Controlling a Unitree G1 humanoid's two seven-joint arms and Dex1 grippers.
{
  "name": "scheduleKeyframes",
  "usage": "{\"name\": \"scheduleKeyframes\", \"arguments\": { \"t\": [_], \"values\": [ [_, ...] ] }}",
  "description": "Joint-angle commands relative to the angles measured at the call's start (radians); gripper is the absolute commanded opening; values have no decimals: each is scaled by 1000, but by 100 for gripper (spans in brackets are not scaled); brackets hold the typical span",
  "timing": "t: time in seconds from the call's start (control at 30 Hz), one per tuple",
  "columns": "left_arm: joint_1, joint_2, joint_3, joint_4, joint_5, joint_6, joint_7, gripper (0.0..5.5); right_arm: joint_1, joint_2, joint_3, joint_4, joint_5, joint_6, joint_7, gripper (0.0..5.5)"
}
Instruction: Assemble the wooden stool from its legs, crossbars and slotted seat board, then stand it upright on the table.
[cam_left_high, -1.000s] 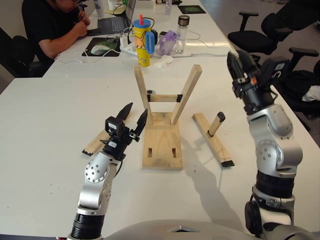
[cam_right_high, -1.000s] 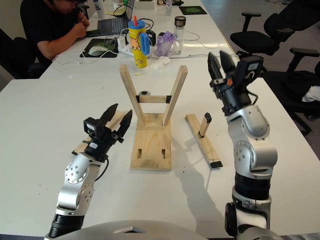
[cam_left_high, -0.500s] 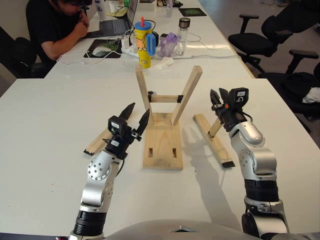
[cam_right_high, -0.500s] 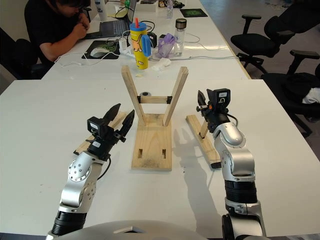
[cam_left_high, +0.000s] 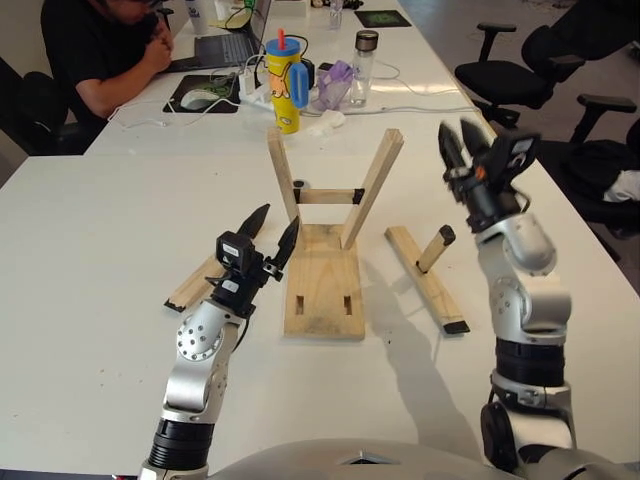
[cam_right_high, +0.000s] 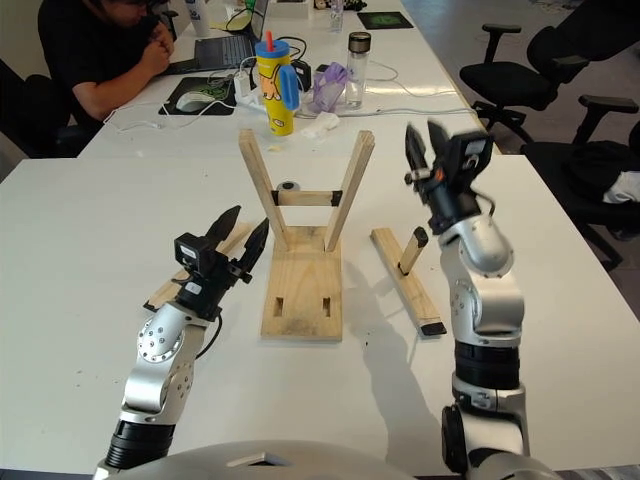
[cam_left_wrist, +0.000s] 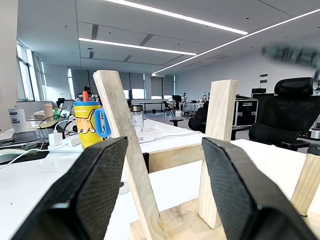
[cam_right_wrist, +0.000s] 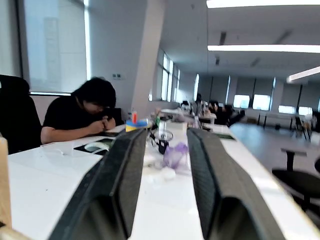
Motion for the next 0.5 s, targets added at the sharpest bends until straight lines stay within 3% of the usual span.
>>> {"name": "scheduleKeyframes", "arguments": {
  "t": [0.03, 0.13, 0.3, 0.5],
  "values": [
    [15, -13, -9, 5, 20, -11, 19, 274, 141, -79, 104, -147, 79, 130, 156, 149],
    [25, -13, -4, 2, 24, -17, 26, 274, 348, -188, 157, -227, 137, 190, 318, 149],
    [37, -12, -4, -5, 28, -24, 31, 274, 558, -275, 105, -176, 162, 243, 411, 187],
    [38, -7, -7, -8, 26, -19, 29, 274, 576, -216, 17, -70, 83, 301, 222, 282]
  ]
}}
